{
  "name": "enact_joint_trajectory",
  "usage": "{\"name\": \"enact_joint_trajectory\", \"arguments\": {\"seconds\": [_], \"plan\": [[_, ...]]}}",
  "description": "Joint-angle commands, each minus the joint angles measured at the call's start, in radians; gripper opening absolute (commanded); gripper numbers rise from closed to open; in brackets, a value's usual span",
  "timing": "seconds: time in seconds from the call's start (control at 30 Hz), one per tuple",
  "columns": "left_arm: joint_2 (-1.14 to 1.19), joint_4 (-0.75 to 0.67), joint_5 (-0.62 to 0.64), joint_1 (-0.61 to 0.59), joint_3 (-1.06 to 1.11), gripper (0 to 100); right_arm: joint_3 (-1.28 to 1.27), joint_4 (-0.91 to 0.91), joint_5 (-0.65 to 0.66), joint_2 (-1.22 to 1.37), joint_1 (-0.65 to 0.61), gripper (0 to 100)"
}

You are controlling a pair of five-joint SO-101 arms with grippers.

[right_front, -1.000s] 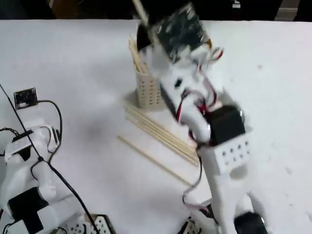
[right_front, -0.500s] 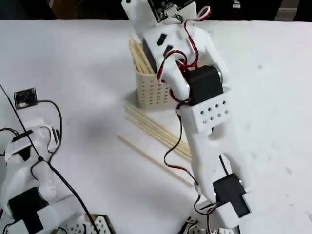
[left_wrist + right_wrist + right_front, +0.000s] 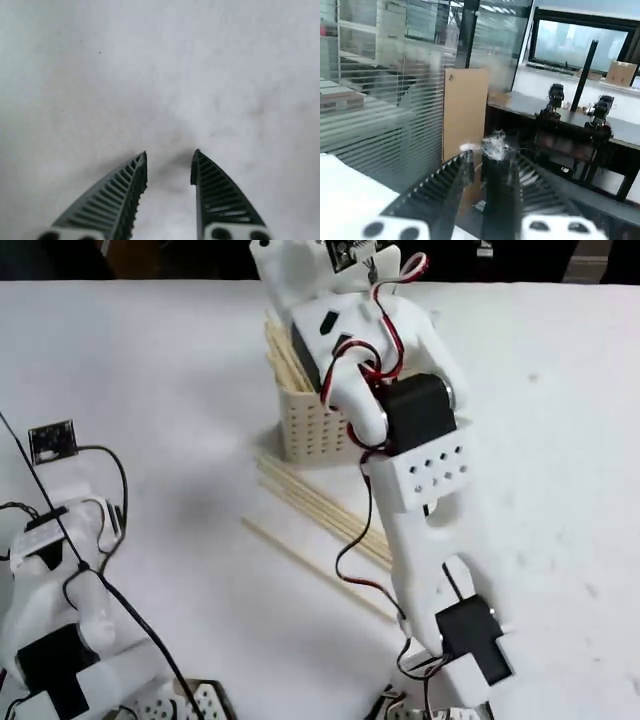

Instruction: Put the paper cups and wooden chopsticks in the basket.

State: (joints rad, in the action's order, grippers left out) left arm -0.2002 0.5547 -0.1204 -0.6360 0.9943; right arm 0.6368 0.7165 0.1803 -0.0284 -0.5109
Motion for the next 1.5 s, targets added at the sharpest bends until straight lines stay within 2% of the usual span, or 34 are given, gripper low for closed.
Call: {"name": "enact_joint_trajectory", "arguments": {"seconds": [0.0,0.3,0.4,0.47,0.53,0.7,0.87,1.03,1.17,1.47], "plan": [[-0.007,-0.011,0.009,-0.012,-0.002,16,0.054,0.125,-0.011,-0.016,0.012,11.5],[-0.007,-0.011,0.009,-0.012,-0.002,16,0.046,0.831,-0.011,-0.064,0.004,11.5],[-0.007,-0.011,0.011,-0.012,-0.002,16,0.046,0.975,-0.011,-0.064,0.001,10.9],[-0.007,-0.011,0.011,-0.012,-0.002,16,0.031,1.001,-0.008,-0.071,0.001,6.3],[-0.007,-0.011,0.011,-0.012,-0.002,16,-0.023,0.997,0.044,-0.085,-0.001,2.2],[-0.007,-0.011,0.011,-0.012,-0.002,16,-0.354,0.949,0.109,-0.153,-0.111,3.3],[-0.007,-0.011,0.011,-0.012,-0.002,16,-0.861,0.644,0.138,-0.259,-0.251,6.8],[-0.007,-0.011,0.011,-0.012,-0.002,16,-1.215,0.355,0.138,-0.272,-0.269,15.9],[-0.007,-0.011,0.011,-0.012,-0.002,16,-1.330,0.236,0.138,-0.216,-0.269,22.4],[-0.007,-0.011,0.011,-0.012,-0.002,16,-1.344,0.137,0.138,-0.016,-0.271,22.3]]}}
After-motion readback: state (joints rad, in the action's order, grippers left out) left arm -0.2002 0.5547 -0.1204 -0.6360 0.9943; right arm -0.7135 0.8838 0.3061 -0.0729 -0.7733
